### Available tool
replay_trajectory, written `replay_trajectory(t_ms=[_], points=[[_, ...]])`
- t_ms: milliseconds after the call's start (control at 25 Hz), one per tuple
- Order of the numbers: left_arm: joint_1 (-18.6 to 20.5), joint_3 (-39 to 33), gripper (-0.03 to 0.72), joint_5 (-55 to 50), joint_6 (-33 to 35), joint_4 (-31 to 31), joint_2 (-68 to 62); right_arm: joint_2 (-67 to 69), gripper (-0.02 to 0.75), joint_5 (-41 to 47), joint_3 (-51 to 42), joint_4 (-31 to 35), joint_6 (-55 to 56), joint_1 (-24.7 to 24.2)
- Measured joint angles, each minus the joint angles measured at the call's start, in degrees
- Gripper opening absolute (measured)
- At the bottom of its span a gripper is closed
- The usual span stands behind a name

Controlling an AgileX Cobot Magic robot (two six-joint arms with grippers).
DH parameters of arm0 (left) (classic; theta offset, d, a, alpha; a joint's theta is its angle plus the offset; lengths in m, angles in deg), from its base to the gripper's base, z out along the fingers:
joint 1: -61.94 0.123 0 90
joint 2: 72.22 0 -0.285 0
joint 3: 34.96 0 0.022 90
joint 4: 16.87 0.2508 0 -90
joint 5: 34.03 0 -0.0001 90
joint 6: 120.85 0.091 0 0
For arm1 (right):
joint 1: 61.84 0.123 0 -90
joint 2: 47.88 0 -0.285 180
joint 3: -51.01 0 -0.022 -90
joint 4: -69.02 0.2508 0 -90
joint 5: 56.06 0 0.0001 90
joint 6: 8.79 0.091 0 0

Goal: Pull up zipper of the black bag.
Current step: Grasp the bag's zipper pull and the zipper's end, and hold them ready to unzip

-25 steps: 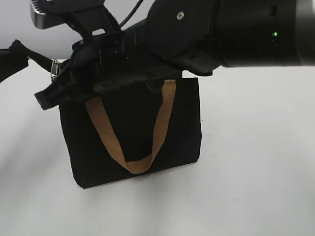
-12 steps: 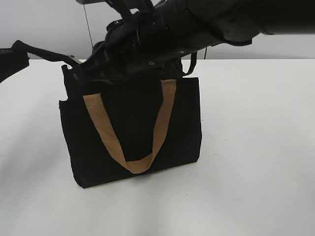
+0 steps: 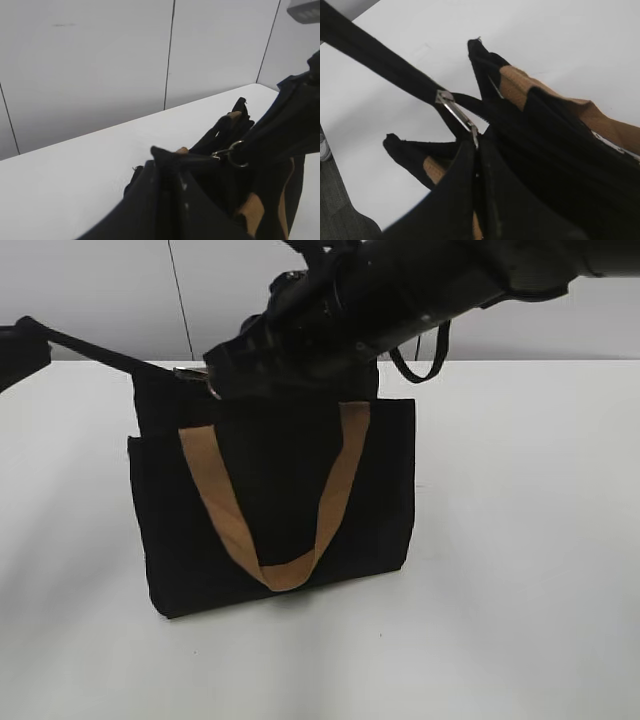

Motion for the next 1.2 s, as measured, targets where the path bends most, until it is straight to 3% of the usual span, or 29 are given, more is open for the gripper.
replay_trajectory(t_ms=[240, 640, 920, 1200], points=[[0.00, -0.04, 0.019, -1.16, 0.00, 0.32, 0.20, 0.00, -0.001, 3.75, 0.00, -2.03, 3.36, -3.86], [0.00, -0.04, 0.019, -3.46, 0.00, 0.01, 0.58, -1.22, -0.001, 6.70, 0.04, -11.86, 10.32, -9.68], [0.00, -0.04, 0.019, -4.54, 0.00, -0.16, 0.58, -3.15, -0.001, 9.01, 0.04, -12.79, 11.22, -15.21], [0.00, -0.04, 0.019, -4.65, 0.00, -0.23, 0.58, -3.15, -0.001, 9.87, 0.04, -13.00, 11.88, -15.73]])
